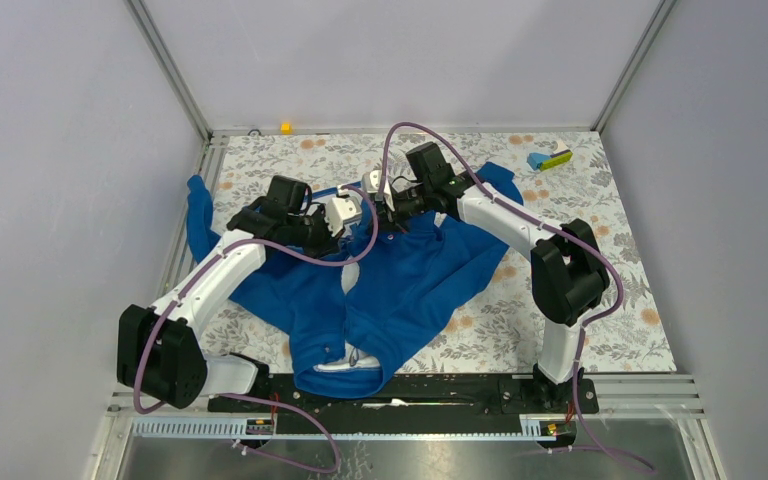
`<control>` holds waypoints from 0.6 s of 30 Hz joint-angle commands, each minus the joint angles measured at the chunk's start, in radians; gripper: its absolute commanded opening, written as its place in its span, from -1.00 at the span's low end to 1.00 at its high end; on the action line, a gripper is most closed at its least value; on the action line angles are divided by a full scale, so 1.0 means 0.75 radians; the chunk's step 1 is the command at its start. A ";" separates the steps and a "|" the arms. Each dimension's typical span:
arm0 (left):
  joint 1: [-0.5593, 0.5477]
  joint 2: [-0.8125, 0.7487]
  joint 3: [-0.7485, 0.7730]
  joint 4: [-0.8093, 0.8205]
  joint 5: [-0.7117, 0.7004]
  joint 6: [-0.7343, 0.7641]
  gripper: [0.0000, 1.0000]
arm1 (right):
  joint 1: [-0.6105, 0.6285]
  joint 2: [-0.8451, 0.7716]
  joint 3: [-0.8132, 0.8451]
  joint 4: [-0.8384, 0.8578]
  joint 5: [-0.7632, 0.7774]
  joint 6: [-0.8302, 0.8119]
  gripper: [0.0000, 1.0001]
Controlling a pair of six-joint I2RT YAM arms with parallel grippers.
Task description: Zip up the jacket
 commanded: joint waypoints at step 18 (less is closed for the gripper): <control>-0.006 -0.071 -0.023 0.080 0.016 0.009 -1.00 | 0.029 -0.041 0.028 -0.024 0.000 -0.037 -1.00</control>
